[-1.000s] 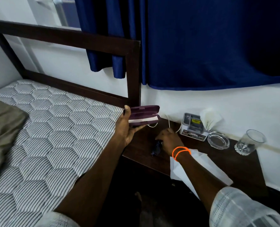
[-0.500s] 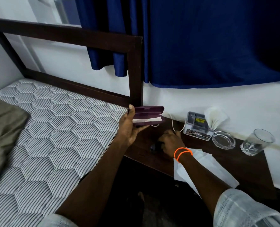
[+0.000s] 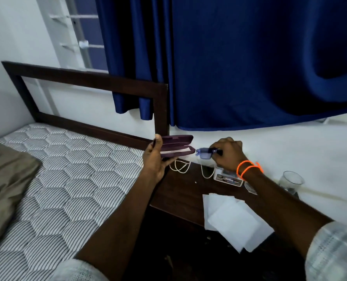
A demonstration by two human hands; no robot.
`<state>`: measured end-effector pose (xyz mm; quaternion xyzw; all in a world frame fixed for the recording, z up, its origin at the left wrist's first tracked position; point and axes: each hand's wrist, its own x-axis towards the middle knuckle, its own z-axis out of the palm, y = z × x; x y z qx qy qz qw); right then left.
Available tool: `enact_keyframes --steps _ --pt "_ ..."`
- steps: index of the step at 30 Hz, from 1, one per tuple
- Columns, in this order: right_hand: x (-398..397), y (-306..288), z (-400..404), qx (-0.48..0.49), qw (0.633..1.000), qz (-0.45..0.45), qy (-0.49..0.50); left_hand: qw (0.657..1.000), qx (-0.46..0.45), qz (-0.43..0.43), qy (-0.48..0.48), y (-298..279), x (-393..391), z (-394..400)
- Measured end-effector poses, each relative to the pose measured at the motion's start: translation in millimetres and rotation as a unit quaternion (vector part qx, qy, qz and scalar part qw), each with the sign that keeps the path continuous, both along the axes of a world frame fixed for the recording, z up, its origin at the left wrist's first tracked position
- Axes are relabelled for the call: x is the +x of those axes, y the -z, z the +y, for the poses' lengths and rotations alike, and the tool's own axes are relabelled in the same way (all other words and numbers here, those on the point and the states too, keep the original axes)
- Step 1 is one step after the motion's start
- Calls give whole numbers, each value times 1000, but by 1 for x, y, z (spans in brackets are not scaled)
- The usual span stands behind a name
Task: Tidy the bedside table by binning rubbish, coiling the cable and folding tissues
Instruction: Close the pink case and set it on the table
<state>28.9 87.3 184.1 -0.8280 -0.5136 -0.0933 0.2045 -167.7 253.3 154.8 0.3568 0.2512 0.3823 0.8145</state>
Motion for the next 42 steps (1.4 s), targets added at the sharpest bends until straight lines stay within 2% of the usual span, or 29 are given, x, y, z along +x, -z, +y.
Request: enact_keyframes --steps 8,15,24,42 --pt "-25 -70 -10 77 996 26 -24 1000 -1 10 5 -28 8 -35" --pt "-47 -91 -6 22 999 -5 -47 999 -9 10 29 -52 22 -62" --pt "-63 -105 5 34 998 -40 -35 998 -25 -16 58 -72 27 -69" --pt "-67 -106 0 30 995 79 -57 998 -36 -16 46 -80 30 -70"
